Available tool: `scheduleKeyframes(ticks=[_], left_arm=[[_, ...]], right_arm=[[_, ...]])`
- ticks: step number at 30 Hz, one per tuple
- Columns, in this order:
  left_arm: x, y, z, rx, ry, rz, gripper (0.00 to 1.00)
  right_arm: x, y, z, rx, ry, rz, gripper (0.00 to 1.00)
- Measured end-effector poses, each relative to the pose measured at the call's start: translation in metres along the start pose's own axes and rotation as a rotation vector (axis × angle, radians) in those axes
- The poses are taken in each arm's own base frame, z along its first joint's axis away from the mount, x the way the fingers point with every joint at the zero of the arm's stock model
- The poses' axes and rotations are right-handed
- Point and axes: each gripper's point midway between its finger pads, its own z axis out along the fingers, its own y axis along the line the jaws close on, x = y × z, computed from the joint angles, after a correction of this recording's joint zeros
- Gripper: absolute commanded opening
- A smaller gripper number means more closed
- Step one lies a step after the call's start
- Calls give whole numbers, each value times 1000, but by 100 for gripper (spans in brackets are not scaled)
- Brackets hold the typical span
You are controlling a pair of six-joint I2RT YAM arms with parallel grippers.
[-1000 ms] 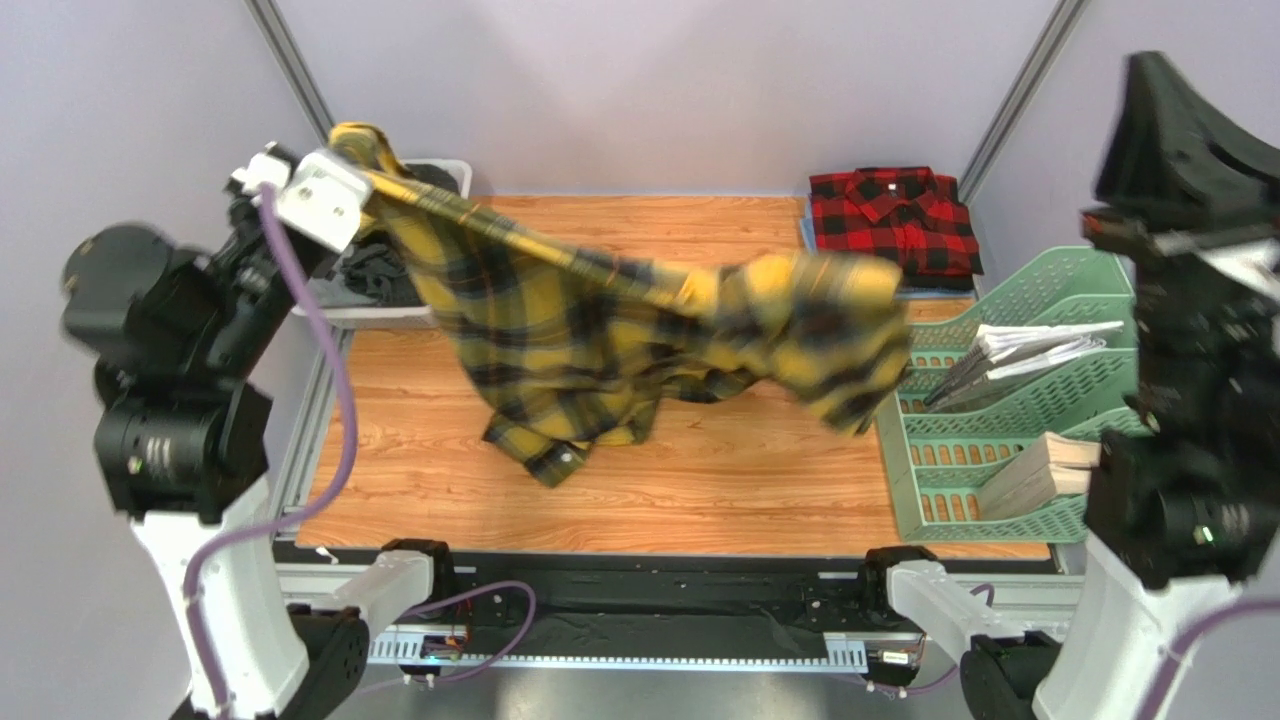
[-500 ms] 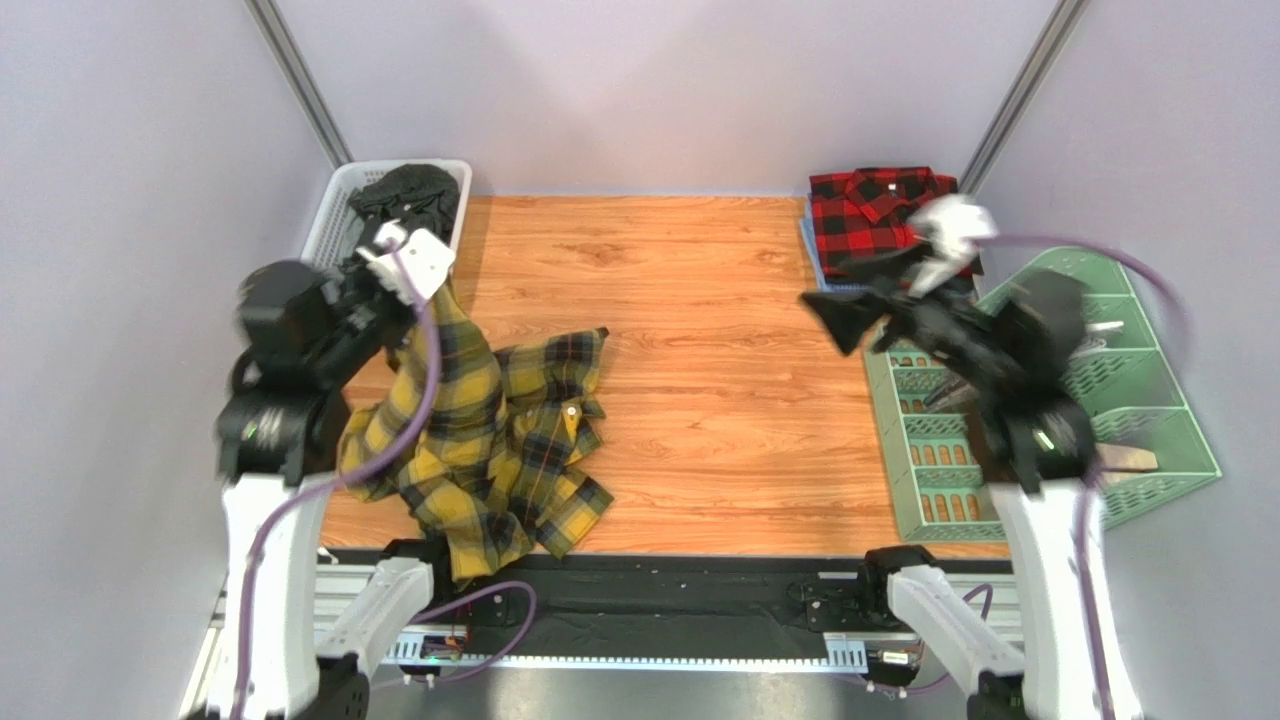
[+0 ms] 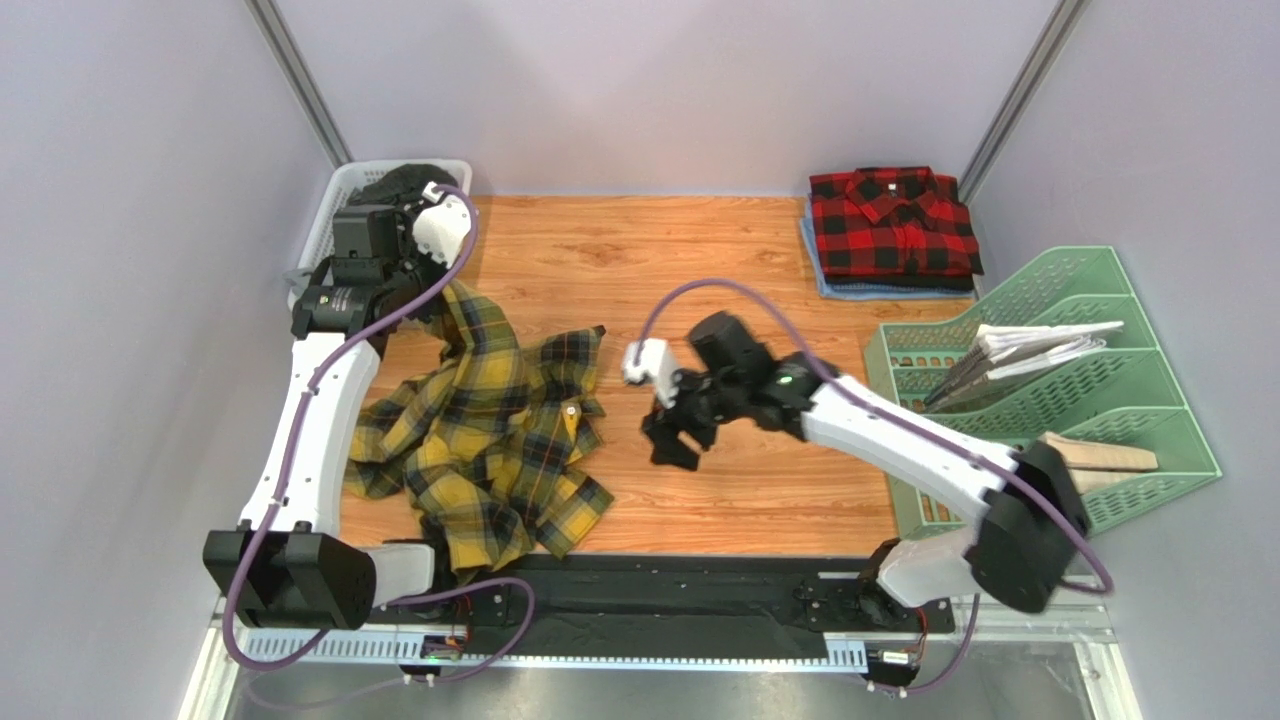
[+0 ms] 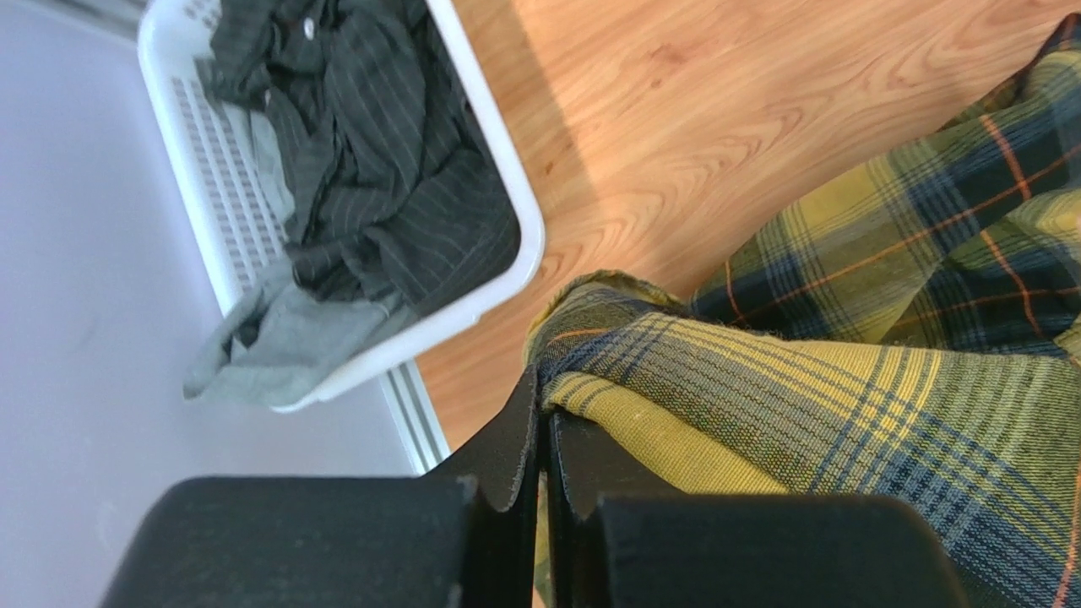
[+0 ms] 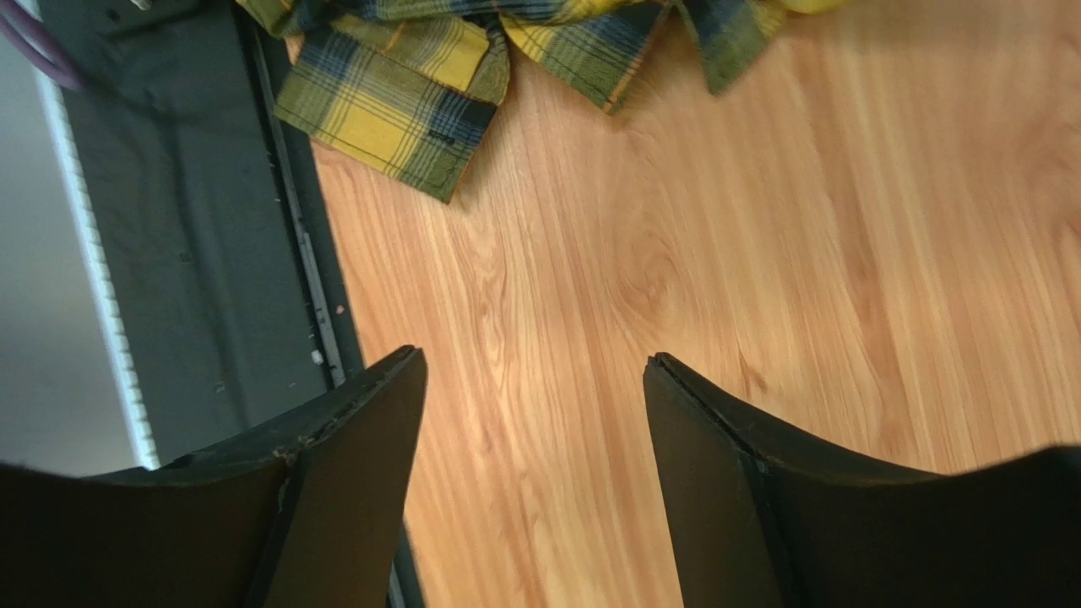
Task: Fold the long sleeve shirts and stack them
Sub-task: Flatten the shirt out
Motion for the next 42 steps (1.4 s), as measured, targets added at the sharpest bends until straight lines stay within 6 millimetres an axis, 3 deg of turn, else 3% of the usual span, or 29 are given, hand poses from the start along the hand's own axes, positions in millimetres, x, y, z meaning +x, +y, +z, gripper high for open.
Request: scheduleKeyframes(ticks=[4, 7, 11, 12, 13, 16, 17, 20, 21, 23, 25, 29, 32, 33, 34, 35, 37, 38, 40, 41, 42], left_arm=[[11, 2, 4, -5, 42, -44, 0], [16, 6, 3, -17, 57, -72, 0], [23, 7, 1, -17, 77, -91, 0], [25, 6, 0, -12, 87, -97, 0], [26, 6, 0, -12, 87, -97, 0], [27, 4, -1, -1, 92, -99, 0], [27, 3, -1, 3, 92, -100, 0], [24, 2, -1, 13, 83, -100, 0], [23, 2, -1, 17, 80, -100, 0], [20, 1, 0, 25, 72, -101, 0], [16, 0, 3, 43, 62, -106, 0], [10, -11, 11, 106, 46, -111, 0], [8, -28, 24, 166, 59, -95, 0], [8, -35, 28, 188, 66, -88, 0], [7, -43, 34, 210, 74, -81, 0], [6, -53, 42, 238, 89, -76, 0], [9, -67, 58, 277, 125, -79, 0], [10, -71, 67, 292, 146, -85, 0], [14, -74, 84, 302, 186, -105, 0], [17, -74, 93, 300, 207, -118, 0], [22, -74, 99, 300, 229, -134, 0]], right_arm=[[10, 7, 69, -19, 126, -105, 76], [3, 4, 104, 2, 121, -162, 78], [-22, -9, 140, 53, 68, -236, 78], [-40, -20, 168, 90, 29, -276, 76], [-41, -21, 170, 91, 27, -279, 75], [-36, -29, 191, 116, 37, -310, 48], [-32, -31, 195, 121, 46, -321, 31], [-16, -37, 202, 125, 91, -337, 0], [-11, -39, 200, 122, 104, -338, 0], [-4, -45, 194, 128, 117, -338, 0], [17, -56, 176, 139, 151, -311, 0], [61, -96, 108, 206, 222, -186, 0], [81, -133, 43, 305, 223, -67, 0], [87, -135, 32, 309, 236, -44, 1], [87, -153, 6, 371, 212, -6, 7], [89, -162, -11, 402, 202, 22, 27], [94, -171, -39, 443, 204, 63, 47], [95, -171, -49, 453, 207, 77, 66], [89, -164, -62, 460, 192, 83, 93], [83, -156, -68, 455, 175, 76, 100], [75, -148, -75, 457, 146, 62, 100]])
